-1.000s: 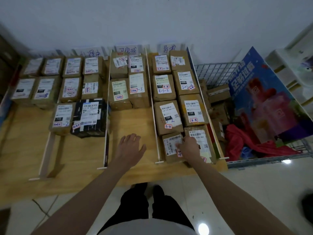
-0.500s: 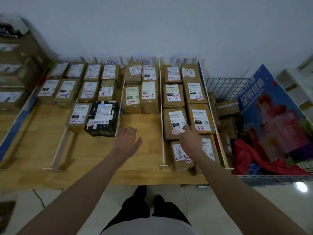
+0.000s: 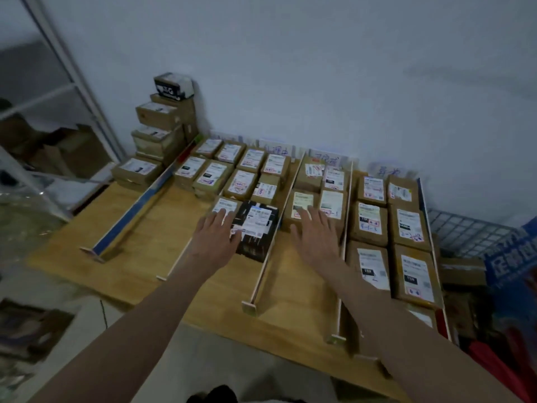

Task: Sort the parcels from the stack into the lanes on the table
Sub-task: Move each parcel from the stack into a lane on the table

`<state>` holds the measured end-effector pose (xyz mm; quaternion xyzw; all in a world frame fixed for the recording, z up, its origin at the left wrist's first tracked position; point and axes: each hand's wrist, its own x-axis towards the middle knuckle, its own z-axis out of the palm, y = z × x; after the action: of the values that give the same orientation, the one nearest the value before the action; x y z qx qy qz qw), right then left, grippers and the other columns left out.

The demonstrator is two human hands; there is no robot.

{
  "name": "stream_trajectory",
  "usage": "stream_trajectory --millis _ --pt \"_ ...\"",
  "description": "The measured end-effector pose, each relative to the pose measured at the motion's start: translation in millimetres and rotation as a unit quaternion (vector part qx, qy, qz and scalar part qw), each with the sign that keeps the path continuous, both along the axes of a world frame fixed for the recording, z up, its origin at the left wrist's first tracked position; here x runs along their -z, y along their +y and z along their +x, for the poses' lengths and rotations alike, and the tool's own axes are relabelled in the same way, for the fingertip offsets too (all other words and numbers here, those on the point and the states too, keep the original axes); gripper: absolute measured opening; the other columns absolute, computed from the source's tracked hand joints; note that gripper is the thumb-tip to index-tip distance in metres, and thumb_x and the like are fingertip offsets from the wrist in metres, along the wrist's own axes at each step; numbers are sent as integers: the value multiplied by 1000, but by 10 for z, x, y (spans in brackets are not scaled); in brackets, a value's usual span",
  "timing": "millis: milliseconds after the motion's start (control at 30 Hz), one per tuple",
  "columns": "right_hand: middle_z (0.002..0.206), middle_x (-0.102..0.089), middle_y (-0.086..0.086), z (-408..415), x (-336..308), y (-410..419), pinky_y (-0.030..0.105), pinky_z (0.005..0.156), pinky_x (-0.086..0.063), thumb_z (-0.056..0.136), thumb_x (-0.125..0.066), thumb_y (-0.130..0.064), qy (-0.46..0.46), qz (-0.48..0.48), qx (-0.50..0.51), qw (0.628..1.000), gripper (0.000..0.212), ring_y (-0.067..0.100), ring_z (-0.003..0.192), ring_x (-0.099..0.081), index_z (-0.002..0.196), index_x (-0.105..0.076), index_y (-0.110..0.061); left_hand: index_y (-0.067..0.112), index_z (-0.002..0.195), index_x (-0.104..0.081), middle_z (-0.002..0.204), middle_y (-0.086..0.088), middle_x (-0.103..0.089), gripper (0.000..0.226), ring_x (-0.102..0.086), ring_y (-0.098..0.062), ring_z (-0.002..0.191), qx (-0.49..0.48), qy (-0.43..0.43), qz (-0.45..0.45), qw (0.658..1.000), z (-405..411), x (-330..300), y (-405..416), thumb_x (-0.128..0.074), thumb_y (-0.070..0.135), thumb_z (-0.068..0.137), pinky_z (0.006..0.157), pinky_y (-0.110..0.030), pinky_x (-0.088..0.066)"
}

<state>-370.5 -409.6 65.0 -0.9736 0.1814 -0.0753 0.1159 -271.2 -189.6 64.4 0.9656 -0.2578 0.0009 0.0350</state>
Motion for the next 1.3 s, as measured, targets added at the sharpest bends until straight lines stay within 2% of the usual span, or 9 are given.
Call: stream_trajectory --millis 133,333,633,867,1133,1300 --pt "157 -33 7 344 -78 490 46 121 -18 104 -32 -43 -2 -21 -18 1000 52 27 147 -25 150 -34 -19 19 152 -29 157 -4 -31 59 -27 -23 144 -18 -9 6 1000 233 -95 486 -29 51 102 118 -43 -20" --pt "148 -45 4 843 -61 1328 45 117 -29 103 -33 -42 -16 -18 -25 999 48 25 140 -36 145 -40 -20 19 153 -27 159 -1 -29 60 -23 -21 147 -32 -20 2 999 624 -209 1360 -27 51 102 121 -42 -16" --pt "157 -33 4 1416 -32 2408 45 121 -22 103 -33 -38 -10 21 -26 999 51 24 146 -28 151 -34 -18 19 148 -34 152 -1 -39 57 -32 -20 142 -36 -34 23 999 1242 -169 2416 -30 51 101 119 -42 -23" --pt "152 -39 3 2025 25 2741 43 118 -26 102 -35 -38 -3 6 -33 999 48 22 142 -33 146 -37 -19 20 148 -35 152 -1 -39 55 -32 -21 142 -45 -13 -12 999 1767 -53 2706 -33 49 101 120 -44 -22" --pt "142 -48 3 3030 287 2809 44 112 -34 100 -33 -41 5 29 2 1000 46 24 132 -43 140 -41 -20 20 153 -29 159 -2 -29 59 -23 -21 147 -49 13 10 999 2818 45 2889 -29 51 102 122 -43 -14" --pt "147 -45 3 3574 356 2838 42 115 -31 102 -33 -41 13 42 13 999 48 24 137 -40 144 -38 -18 20 152 -31 159 -2 -31 60 -25 -20 147 -61 15 7 998 3432 90 2979 -29 52 102 122 -44 -18"
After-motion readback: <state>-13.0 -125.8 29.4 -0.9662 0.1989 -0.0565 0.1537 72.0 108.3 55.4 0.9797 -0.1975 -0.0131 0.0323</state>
